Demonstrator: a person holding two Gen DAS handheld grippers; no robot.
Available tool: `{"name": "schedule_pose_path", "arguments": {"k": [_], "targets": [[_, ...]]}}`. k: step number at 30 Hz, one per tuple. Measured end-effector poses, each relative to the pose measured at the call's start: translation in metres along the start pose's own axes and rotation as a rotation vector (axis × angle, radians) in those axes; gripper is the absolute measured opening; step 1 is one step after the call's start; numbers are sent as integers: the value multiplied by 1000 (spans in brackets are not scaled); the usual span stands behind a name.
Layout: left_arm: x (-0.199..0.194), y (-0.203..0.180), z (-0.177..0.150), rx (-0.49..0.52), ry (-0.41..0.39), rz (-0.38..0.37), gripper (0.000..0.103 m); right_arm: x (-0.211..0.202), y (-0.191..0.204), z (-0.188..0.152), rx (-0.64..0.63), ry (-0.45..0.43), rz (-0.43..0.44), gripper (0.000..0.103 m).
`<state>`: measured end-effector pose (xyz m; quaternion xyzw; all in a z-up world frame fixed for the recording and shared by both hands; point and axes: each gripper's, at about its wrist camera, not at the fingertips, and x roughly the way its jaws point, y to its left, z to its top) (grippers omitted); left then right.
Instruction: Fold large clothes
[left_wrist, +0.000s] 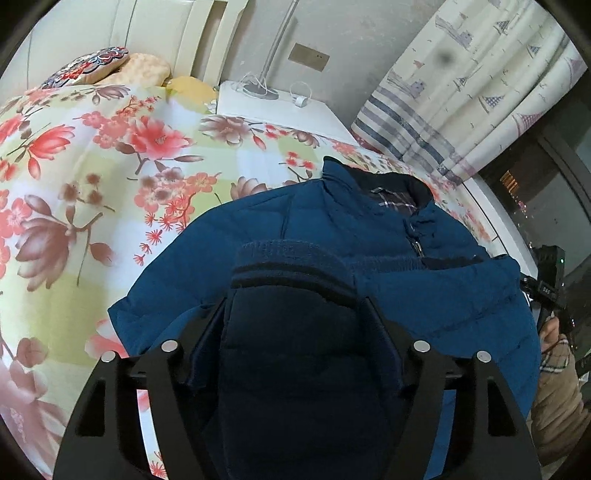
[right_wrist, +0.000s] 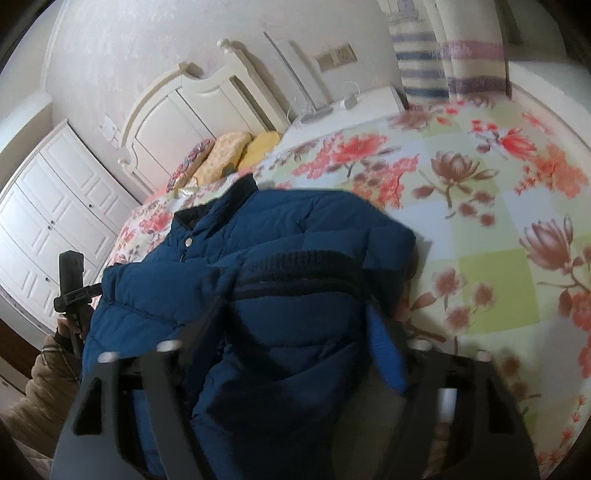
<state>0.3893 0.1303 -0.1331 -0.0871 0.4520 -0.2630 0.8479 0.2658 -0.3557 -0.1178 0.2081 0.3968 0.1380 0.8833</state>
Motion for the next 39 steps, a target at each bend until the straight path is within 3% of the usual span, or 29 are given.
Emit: {"name": "schedule_pose_path", "arguments": {"k": [1,2,4,7,10,12,14,16,18,20,22,24,27,30,31,32,34,36,39], "targets": [[-4,-1,-1,-1,-21,11,42,-6,5,-1,-21,-30,-13,31],[-11,-3,-4,-1,-56,35,23,-14,11,-2,-43,-57,-24,20],[-35,-19,-11,34,-133,32,17,-39,41,-5,-138,-145,-84,18],[-83,-54,-2,147,-255,63,17,-80,95,17,-285,-229,-142,18],[-107,-71,47,190,-321,139,17,-90,113,73,-307,-266,-192,18],[-92,-70,92,174,-297,201,17,-70,106,118,-257,-235,-238,18],[-65,-62,114,128,-233,228,17,-38,91,141,-180,-169,-277,18],[-24,-50,119,106,-143,290,17,9,72,144,-115,-73,-335,18],[25,-29,104,54,-65,324,17,62,46,124,-70,12,-420,18],[62,-7,78,14,-16,335,20,98,20,100,-19,61,-420,23],[60,6,69,-46,-57,298,21,98,14,90,17,11,-390,22],[56,5,68,-43,-79,310,21,96,20,90,-21,8,-402,22],[63,5,67,-30,-61,351,27,98,23,89,-59,5,-421,24],[65,0,69,-23,-42,408,42,99,21,89,-67,-10,-444,39],[63,0,72,-27,-41,422,57,97,20,91,-50,-3,-448,55],[54,-4,76,-24,-59,496,79,91,19,94,-23,0,-447,62],[16,-26,77,17,-210,602,96,62,26,95,20,-75,-399,62],[-12,-50,76,51,-331,613,96,34,51,98,-20,-175,-367,62],[-7,-99,87,150,-277,512,96,43,104,101,-158,-140,-333,62]]}}
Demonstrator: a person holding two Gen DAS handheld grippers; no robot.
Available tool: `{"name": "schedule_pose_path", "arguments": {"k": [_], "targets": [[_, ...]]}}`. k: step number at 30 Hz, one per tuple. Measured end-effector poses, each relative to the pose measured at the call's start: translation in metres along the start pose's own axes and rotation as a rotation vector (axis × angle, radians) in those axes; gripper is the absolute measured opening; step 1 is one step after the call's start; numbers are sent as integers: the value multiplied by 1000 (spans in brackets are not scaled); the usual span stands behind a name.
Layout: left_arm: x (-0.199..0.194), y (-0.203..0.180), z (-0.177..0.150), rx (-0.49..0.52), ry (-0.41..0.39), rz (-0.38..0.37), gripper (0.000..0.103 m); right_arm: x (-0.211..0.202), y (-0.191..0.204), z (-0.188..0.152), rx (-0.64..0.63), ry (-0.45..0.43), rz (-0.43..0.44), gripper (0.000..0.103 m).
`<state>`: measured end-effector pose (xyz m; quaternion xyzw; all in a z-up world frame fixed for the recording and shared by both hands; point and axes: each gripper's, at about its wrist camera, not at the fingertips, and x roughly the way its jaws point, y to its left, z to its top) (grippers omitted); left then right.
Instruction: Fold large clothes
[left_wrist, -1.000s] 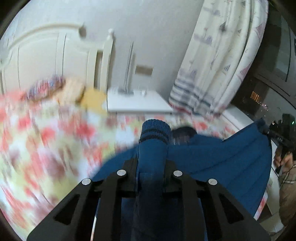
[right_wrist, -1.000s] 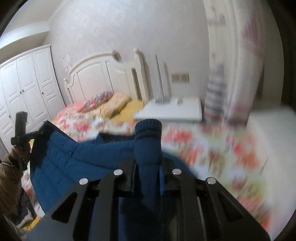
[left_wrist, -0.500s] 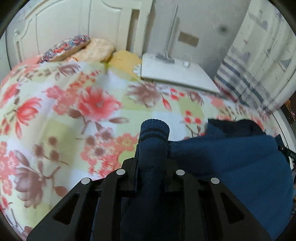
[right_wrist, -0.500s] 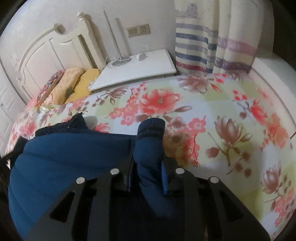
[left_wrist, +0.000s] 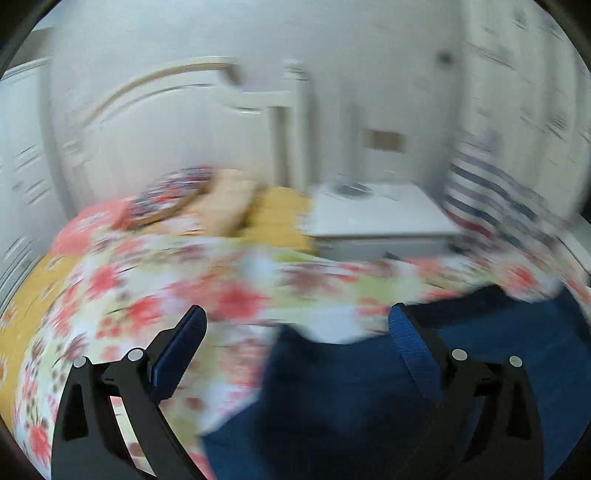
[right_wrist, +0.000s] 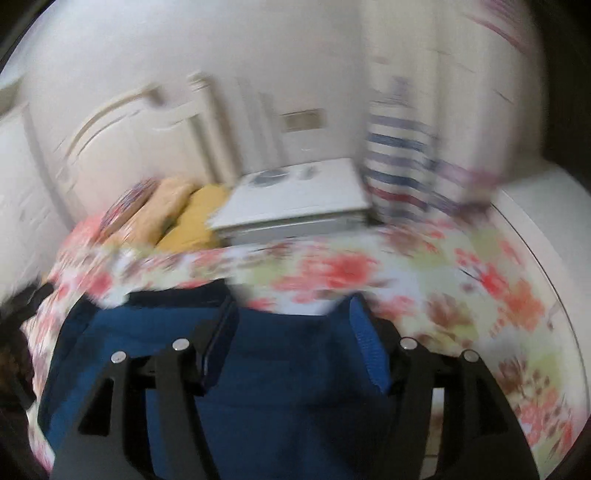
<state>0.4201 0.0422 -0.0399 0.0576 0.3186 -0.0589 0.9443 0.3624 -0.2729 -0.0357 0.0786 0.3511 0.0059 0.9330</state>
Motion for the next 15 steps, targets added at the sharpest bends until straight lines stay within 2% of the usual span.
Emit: {"name": "schedule_pose_path", "arguments": {"k": [4,6,9,11,15], "targets": [[28,-69,1,137,81,-6,98,34,86,-3,-273,78,-28,61],[48,-90,-4,192,113,33,98,53,107,-7,-327,122,-30,59],[79,-110,-20,240,184,16,99,92,128,-22,-406,205,-68,56],[98,-108,-32,213,237,-1,99,113,126,-33,-391,232,-68,58],[111,-88,-37,86,244,-103,99,115,119,-38,-345,211,-29,59]]}}
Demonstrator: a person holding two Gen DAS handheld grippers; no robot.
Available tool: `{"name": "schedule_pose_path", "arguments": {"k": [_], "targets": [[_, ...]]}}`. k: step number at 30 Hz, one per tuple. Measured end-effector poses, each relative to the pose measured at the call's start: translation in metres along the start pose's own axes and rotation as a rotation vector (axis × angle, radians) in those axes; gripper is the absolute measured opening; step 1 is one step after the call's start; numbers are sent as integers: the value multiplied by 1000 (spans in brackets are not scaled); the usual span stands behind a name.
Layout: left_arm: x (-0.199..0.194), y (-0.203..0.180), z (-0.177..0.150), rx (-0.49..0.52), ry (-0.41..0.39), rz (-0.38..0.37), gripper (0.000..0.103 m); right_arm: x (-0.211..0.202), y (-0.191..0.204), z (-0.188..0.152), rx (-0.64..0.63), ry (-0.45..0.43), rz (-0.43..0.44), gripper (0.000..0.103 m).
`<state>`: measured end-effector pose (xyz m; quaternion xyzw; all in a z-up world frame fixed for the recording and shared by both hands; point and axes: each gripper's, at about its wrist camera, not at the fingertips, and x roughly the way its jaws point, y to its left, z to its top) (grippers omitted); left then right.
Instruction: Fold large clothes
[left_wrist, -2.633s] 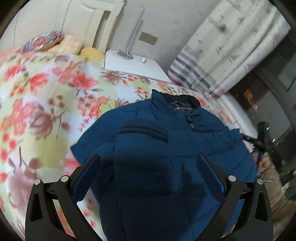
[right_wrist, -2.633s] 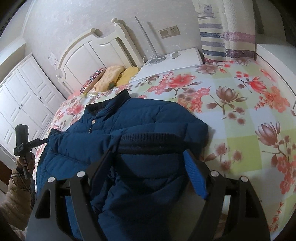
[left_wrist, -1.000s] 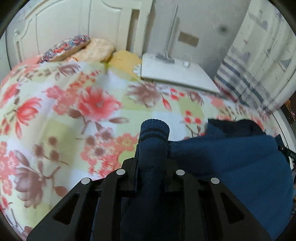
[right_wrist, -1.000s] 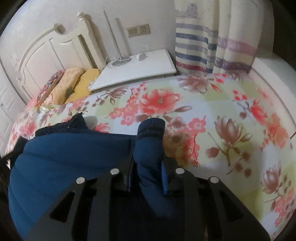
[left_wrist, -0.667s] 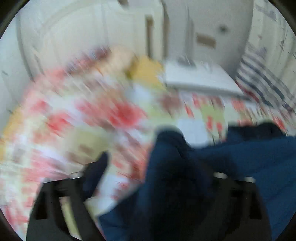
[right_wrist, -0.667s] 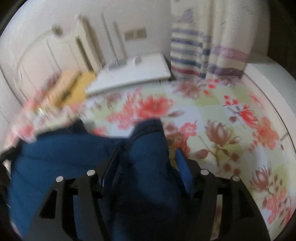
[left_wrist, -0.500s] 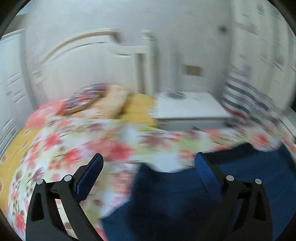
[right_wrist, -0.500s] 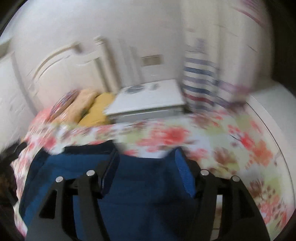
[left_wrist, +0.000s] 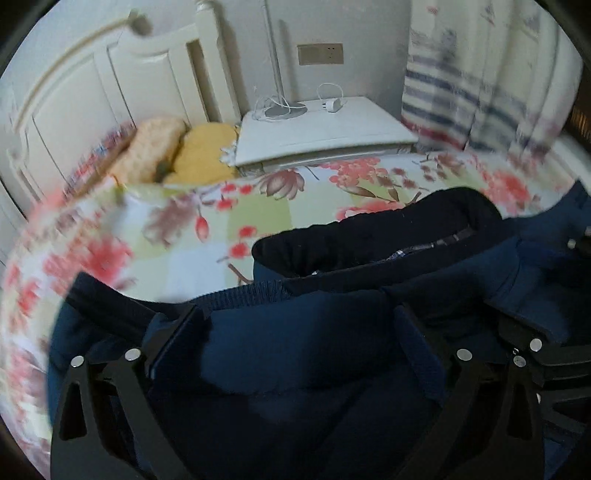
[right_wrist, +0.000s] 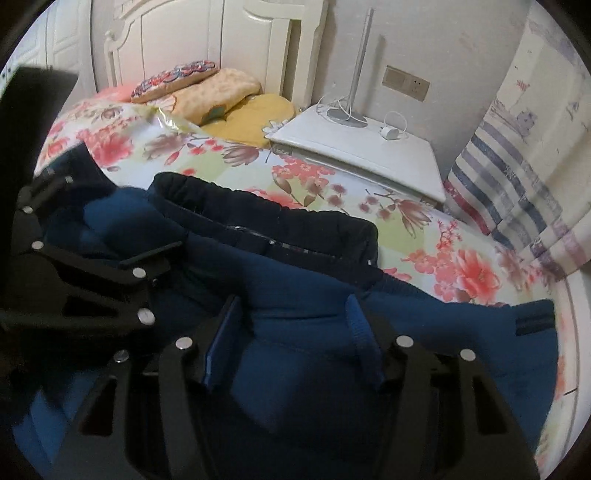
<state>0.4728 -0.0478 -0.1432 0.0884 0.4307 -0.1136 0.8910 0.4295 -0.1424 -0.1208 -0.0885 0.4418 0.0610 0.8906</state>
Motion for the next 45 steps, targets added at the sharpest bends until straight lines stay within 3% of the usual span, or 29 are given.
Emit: {"name": "schedule_pose_path", "arguments": {"k": [6,8,12,14,16,20,23,25,28,30,31,35,42,45], "targets": [[5,1,-5,-30,-13,-41,99,-8,-10,1,35,-4,5,59],[5,5,-5,-45,-12,-55,99,-17,-29,2,85,-22,-51,59],[4,6,-6,-52,-16,-61,99,-32,-105,-18,312,-36,-195,59],[4,7,-6,-56,-17,-68,99,-28,-138,-36,419,-26,-136,48],[2,7,-6,-60,-17,-72,99,-19,-152,-47,486,-22,-52,48],[-3,-2,-1,-5,-17,-8,99,-12,-134,-42,394,-15,-146,49],[-16,-2,3,80,-60,85,99,-13,-135,-47,406,-27,-137,49],[-17,22,5,9,-43,56,99,-14,-140,-48,422,-36,-119,49],[-15,101,-5,-301,-29,-89,99,-14,-141,-48,426,-38,-113,49],[-12,135,-18,-464,-48,-205,99,-14,-141,-48,427,-38,-112,49],[-8,140,-22,-495,-45,-232,98,-14,-141,-48,429,-39,-111,49],[0,109,-13,-350,10,-81,99,-14,-142,-49,437,-43,-102,50],[0,112,-16,-371,-5,-87,99,-13,-145,-48,449,-40,-91,50],[-17,98,-11,-315,-6,21,99,-23,-130,-37,370,16,-192,54]]}}
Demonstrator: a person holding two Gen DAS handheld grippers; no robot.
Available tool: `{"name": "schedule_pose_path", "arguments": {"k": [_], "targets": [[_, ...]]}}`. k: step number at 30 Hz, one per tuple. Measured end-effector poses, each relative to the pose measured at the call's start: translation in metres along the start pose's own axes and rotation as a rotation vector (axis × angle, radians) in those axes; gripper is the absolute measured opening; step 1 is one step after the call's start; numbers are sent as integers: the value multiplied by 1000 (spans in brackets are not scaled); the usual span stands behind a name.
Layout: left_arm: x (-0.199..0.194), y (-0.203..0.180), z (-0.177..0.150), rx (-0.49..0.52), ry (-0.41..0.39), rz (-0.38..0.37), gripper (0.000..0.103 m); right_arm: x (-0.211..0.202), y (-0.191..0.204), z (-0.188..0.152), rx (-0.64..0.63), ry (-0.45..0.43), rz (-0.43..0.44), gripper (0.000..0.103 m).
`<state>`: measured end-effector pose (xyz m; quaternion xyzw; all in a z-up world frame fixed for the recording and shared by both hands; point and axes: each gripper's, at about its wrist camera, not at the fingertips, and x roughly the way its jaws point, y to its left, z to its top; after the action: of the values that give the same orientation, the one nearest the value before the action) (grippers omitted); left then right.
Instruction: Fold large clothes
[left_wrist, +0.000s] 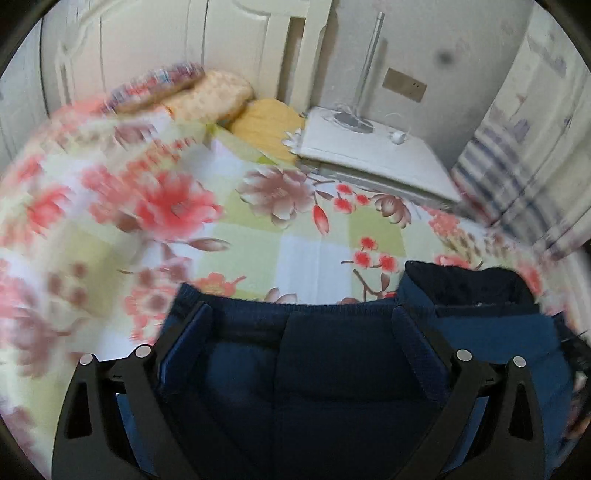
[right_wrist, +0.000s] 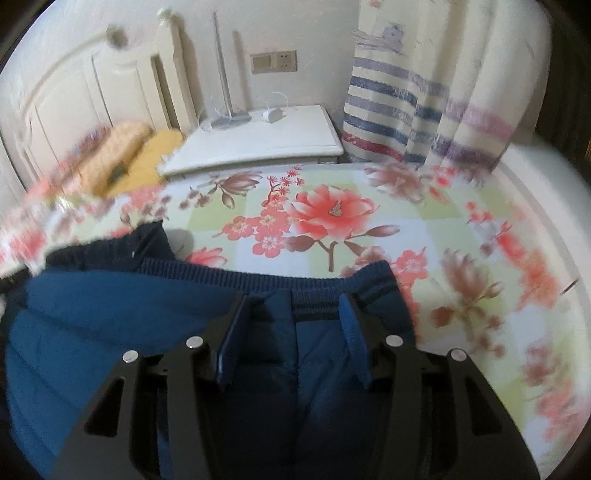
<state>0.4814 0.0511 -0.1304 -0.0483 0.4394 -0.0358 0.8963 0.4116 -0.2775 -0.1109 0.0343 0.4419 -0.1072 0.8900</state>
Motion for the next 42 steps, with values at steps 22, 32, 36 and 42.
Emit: {"name": "schedule_pose_path", "arguments": {"k": [22,32,36,42], "targets": [[-43,30,-47,-2,-19,43,99,-32,-30,-52,64,-23,141,96],[-28,37,-47,-39,28,13,99,-26,-38,-60,119,-37,242,98],[-38,33,-44,-34,20,25,99,-43,-29,-60,77,-51,169,97],[-102,-45,-61,193,-133,15,99,-110,60,-79,-222,-146,202,97]]}}
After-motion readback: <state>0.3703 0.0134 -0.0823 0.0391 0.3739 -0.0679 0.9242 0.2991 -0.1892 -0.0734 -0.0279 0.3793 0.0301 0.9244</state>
